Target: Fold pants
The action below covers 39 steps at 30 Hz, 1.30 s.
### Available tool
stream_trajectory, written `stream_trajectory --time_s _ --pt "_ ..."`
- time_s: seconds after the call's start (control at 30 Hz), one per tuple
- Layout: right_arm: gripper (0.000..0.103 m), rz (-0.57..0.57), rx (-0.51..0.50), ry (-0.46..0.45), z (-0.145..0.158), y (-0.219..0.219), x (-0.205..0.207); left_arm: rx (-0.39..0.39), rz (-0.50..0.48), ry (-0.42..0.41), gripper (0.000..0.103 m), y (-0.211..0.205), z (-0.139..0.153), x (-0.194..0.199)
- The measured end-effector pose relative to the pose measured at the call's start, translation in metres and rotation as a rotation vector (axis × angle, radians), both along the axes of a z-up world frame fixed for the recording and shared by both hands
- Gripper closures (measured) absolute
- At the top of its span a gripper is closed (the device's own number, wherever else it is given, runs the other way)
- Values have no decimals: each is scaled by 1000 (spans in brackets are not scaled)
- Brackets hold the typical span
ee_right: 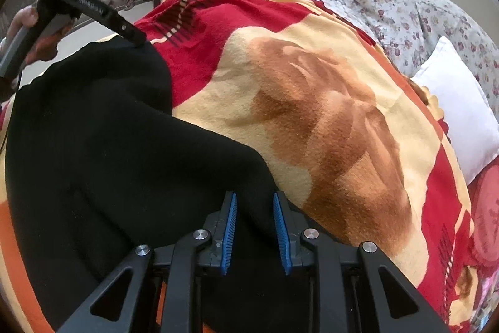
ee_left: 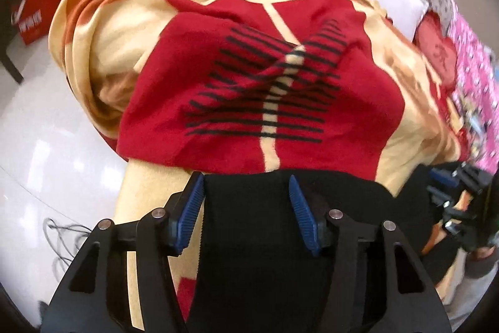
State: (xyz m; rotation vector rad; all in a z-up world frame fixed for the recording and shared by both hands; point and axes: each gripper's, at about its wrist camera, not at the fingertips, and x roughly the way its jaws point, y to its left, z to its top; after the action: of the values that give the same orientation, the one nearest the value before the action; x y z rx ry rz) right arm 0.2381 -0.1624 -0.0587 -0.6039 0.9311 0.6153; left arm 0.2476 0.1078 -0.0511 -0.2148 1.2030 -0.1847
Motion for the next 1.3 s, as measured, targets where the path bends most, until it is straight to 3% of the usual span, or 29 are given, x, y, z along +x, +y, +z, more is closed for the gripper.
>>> stream_trajectory --time_s 0.13,0.33,0.47,0.73,0.93,1.2,1.3 --pt "80 -10 11 0 -1 -2 2 -21 -4 0 49 -3 1 1" --pt "92 -14 2 -29 -1 -2 0 -3 -57 -27 80 -13 7 -4" --pt "97 -39 16 -72 8 -2 -7 -8 -47 -49 88 -14 13 -10" --pt "98 -69 77 -162 50 -11 -58 -69 -35 -151 89 6 51 -56" --pt "98 -39 92 -194 71 -12 -134 -124 -68 -245 89 16 82 -120" --pt "101 38 134 -91 38 5 -235 -187 -64 -213 89 30 58 -193" --pt "101 30 154 -51 18 11 -245 -192 -34 -184 89 37 39 -210"
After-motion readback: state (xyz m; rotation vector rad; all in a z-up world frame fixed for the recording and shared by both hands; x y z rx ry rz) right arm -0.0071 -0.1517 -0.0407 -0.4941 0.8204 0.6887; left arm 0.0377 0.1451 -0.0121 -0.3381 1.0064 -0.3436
